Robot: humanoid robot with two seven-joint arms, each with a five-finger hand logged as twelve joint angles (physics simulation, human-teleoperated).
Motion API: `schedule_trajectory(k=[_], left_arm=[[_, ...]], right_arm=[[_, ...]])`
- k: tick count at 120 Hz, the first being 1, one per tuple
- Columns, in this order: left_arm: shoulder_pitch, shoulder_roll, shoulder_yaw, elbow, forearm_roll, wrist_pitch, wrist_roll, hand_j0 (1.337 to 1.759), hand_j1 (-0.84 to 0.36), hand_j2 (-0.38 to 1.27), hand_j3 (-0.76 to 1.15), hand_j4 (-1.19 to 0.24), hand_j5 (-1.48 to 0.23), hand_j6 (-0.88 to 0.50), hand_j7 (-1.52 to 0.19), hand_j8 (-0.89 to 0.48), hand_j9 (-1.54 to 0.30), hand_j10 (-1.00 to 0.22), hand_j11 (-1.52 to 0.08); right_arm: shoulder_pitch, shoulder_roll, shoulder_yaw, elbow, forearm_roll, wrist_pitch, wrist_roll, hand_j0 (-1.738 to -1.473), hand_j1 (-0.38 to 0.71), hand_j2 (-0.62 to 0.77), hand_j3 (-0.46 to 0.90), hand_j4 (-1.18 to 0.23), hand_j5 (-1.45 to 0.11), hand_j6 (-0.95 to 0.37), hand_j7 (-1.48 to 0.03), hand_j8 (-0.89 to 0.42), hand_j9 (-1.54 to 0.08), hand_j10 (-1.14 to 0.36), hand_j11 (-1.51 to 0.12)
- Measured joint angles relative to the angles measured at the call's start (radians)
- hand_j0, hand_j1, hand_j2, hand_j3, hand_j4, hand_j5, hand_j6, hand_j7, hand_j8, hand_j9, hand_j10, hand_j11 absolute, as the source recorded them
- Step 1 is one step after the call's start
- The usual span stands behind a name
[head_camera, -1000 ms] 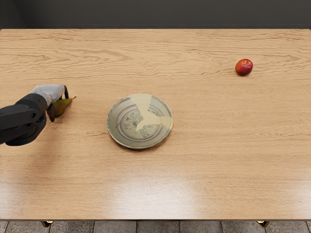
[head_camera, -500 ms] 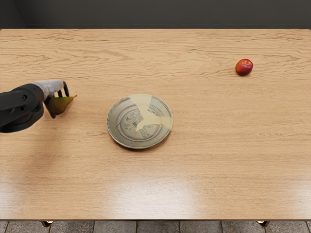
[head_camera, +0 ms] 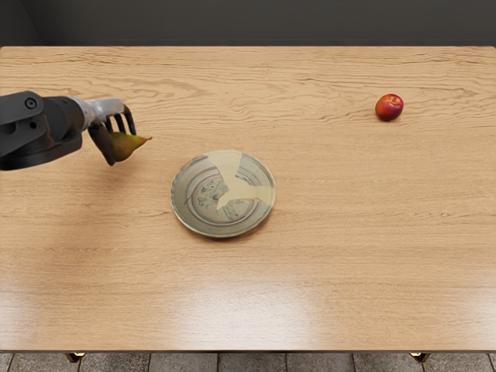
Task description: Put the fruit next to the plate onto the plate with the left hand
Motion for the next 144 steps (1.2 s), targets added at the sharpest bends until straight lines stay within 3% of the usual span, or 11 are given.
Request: schedule_trajectory(k=[52, 81, 139, 144], left_arm=[[-0.064, -0.022, -0.004, -0.026, -0.102, -0.022, 0.000, 1.656, -0.32, 0.37, 0.00, -0.50, -0.95, -0.35, -0.93, -0.47, -0.92, -0.69, -0.92], [-0.072, -0.081, -0.005, -0.029, -0.127, -0.025, 0.000, 1.656, -0.33, 0.38, 0.00, -0.51, -0.96, -0.37, -0.93, -0.47, -0.92, -0.70, -0.92], [-0.091, -0.188, -0.002, -0.027, -0.169, -0.025, 0.000, 1.657, -0.36, 0.52, 0.00, -0.67, -0.94, -0.44, -0.92, -0.54, -0.93, -0.70, -0.93], [-0.098, -0.193, -0.001, -0.022, -0.170, -0.031, 0.000, 1.657, -0.33, 0.48, 0.00, -0.63, -0.89, -0.45, -0.88, -0.49, -0.88, -0.66, -0.88]], right_arm=[[-0.001, 0.000, 0.000, 0.000, 0.000, 0.000, 0.000, -1.658, -0.31, -0.01, 0.00, -0.03, -0.04, -0.03, -0.04, -0.03, -0.04, -0.03, -0.04], [-0.001, 0.000, 0.000, 0.000, 0.000, 0.000, 0.000, -1.658, -0.31, -0.01, 0.00, -0.03, -0.04, -0.03, -0.04, -0.03, -0.04, -0.03, -0.04], [-0.008, -0.001, 0.000, 0.000, 0.000, 0.000, 0.000, -1.658, -0.31, -0.01, 0.00, -0.03, -0.04, -0.03, -0.04, -0.03, -0.04, -0.03, -0.04], [-0.008, -0.001, 0.000, 0.000, 0.000, 0.000, 0.000, -1.658, -0.31, -0.01, 0.00, -0.03, -0.04, -0.03, -0.04, -0.03, -0.04, -0.03, -0.04]])
